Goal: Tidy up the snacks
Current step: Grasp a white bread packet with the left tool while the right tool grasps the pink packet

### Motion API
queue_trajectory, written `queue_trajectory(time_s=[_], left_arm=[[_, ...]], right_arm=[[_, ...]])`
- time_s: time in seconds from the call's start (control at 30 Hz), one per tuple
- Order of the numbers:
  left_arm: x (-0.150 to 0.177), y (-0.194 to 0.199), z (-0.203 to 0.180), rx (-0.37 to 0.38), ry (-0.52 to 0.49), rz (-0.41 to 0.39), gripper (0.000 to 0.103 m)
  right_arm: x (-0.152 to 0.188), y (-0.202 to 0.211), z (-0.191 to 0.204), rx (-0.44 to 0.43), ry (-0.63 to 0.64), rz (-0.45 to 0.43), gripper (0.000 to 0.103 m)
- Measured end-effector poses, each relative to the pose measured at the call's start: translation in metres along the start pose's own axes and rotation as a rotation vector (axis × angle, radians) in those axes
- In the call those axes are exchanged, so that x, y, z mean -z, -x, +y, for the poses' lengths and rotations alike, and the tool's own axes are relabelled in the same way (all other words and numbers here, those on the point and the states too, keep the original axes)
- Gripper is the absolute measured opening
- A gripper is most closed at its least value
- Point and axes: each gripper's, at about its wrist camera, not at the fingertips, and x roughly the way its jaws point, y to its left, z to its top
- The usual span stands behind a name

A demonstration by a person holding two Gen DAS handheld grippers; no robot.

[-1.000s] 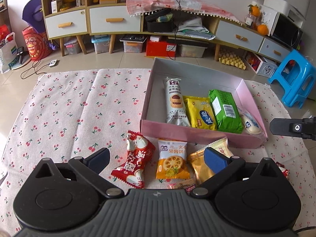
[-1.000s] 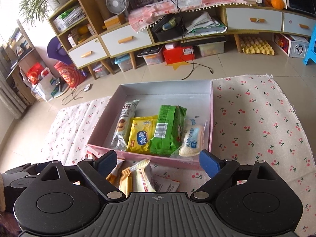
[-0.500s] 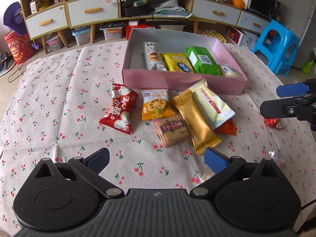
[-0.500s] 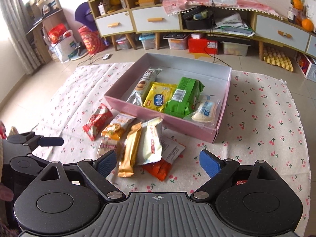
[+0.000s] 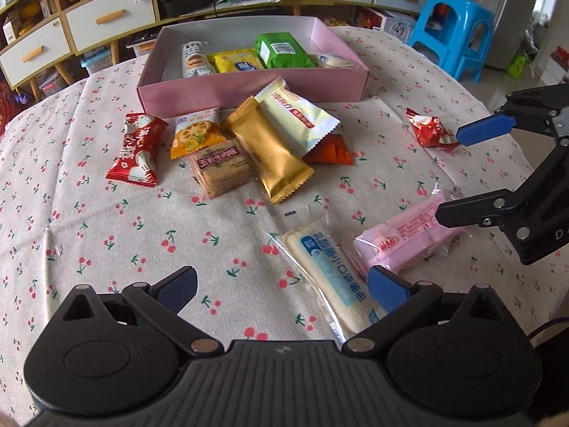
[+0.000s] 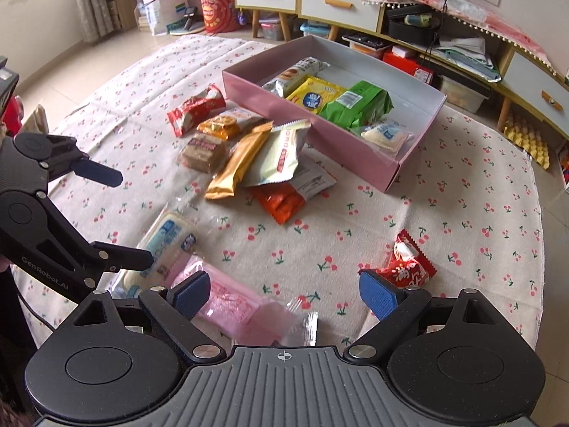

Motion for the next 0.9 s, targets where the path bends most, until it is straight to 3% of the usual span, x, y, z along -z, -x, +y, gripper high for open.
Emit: queue_trajectory(time_s=[0.23, 0.4, 0.7, 0.9], left_arm=[[0.014, -0.011, -0.03, -0.01, -0.105, 0.034, 0.101], [0.014, -0.009, -0.029, -0.042, -0.139, 0.018, 0.098], [0.006, -0.007, -0.003, -0.113, -0.084, 0.011, 0.089], [0.003, -0.009, 0.006, -0.126, -0.059, 0.003, 0.081]], right_arm=[[0.011, -0.007, 0.007, 0.019, 0.061, 0.037, 0.093], [0.01, -0.011, 0.011, 0.0, 0.087, 0.045, 0.093], [0.014, -0.026, 0.02, -0.013, 0.129, 0.089, 0.093], [0.012, -0.038, 0.03, 0.013, 0.151, 0.056, 0.093]])
